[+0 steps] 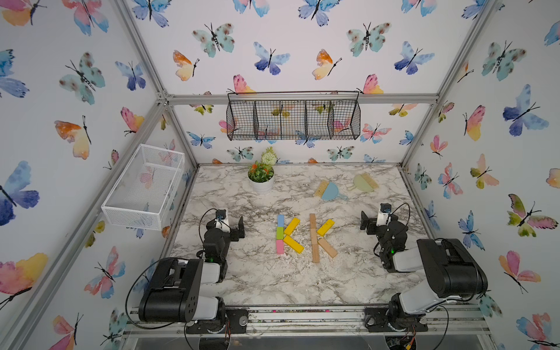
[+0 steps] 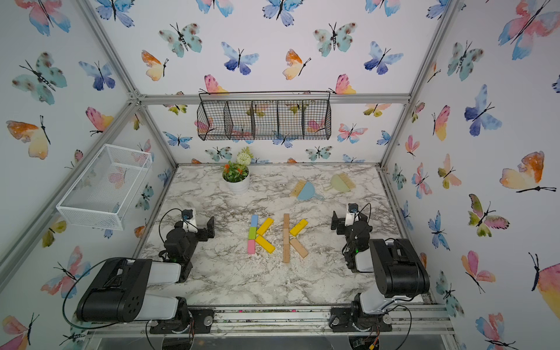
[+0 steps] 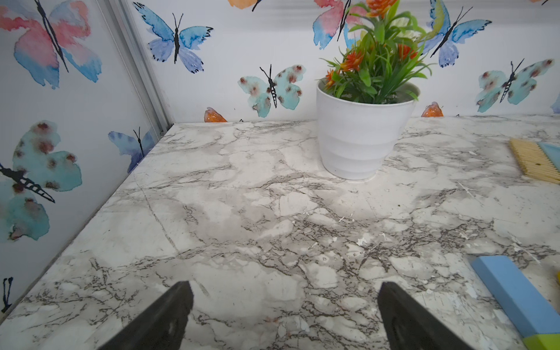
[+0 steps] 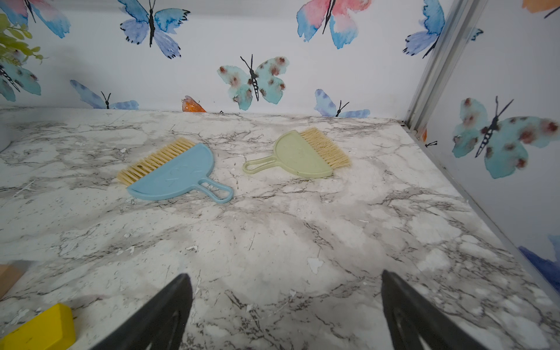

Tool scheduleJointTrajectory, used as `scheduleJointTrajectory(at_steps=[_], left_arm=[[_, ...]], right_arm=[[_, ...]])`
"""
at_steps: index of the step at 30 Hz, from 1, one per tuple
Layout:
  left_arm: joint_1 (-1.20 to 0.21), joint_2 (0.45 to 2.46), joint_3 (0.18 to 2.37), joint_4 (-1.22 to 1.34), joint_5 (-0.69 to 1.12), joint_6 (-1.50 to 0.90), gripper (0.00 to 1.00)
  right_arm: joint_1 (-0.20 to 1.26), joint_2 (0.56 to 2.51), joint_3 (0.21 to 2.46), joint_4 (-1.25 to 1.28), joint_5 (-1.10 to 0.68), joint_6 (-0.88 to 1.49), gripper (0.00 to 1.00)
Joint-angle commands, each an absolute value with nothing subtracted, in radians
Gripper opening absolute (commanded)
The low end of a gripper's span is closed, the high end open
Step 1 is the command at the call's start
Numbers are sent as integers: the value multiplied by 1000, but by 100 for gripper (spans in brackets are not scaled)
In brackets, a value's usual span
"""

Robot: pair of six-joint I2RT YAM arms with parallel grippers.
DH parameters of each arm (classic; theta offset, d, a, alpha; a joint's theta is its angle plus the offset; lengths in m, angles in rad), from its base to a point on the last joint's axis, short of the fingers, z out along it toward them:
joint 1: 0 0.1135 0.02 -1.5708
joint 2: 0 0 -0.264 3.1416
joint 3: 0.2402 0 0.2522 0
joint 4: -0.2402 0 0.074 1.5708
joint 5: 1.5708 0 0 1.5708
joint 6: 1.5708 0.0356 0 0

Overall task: Assemble the letter k with building blocks
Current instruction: Reset both arms

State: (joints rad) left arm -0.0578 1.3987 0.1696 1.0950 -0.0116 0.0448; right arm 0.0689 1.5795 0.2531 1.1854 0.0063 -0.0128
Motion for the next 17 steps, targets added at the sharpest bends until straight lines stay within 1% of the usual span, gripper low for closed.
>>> scheduleJointTrajectory(at_steps=[1, 17], left_arm=[[-51, 1391, 178, 1105, 6, 54, 98], [-49, 1390, 178, 1107, 21, 58, 98]], right_arm=[[68, 1580, 262, 1182, -2, -21, 98], [68, 1580, 263, 1181, -3, -22, 98]])
